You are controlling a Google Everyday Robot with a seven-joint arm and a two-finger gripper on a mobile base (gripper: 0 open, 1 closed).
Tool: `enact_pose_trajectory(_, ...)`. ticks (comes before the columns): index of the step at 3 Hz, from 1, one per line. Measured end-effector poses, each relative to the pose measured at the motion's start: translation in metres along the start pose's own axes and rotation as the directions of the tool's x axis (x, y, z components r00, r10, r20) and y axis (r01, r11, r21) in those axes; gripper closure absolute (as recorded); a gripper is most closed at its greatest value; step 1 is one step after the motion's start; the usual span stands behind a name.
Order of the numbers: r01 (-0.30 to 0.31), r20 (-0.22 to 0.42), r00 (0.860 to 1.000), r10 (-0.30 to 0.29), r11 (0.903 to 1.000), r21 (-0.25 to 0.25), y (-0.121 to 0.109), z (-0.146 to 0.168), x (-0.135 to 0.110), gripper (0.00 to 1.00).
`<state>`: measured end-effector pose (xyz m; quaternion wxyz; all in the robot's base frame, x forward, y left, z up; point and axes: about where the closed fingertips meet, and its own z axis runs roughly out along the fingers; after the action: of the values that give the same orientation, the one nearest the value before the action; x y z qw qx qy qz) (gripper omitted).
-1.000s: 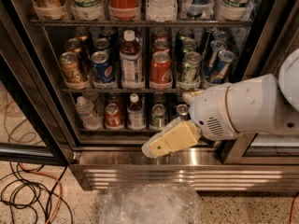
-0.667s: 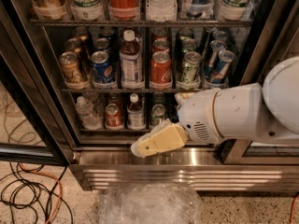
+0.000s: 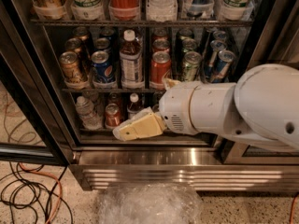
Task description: Pick pepsi can from middle shelf of fridge
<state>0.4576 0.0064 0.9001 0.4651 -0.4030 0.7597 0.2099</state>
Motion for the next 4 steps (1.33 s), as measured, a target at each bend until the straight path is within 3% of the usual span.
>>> enact_pose_trajectory(1, 0.006, 0.006, 1.000, -0.006, 0.9999, 0.012, -0.002, 0.000, -0.002, 0.18)
enact_pose_trajectory(2, 0.006, 0.006, 1.000, -0.006, 0.9999, 0.012, -0.002, 0.000, -0.002, 0.16)
enact_pose_trajectory(3, 0.023, 0.017, 1.000, -0.023, 0.9997, 0.008, 0.005, 0.003, -0.005, 0.00)
enact_pose_trajectory(4, 0.039, 0.017, 0.999, -0.039, 0.9988, 0.028, 0.025, 0.027, -0.001, 0.07)
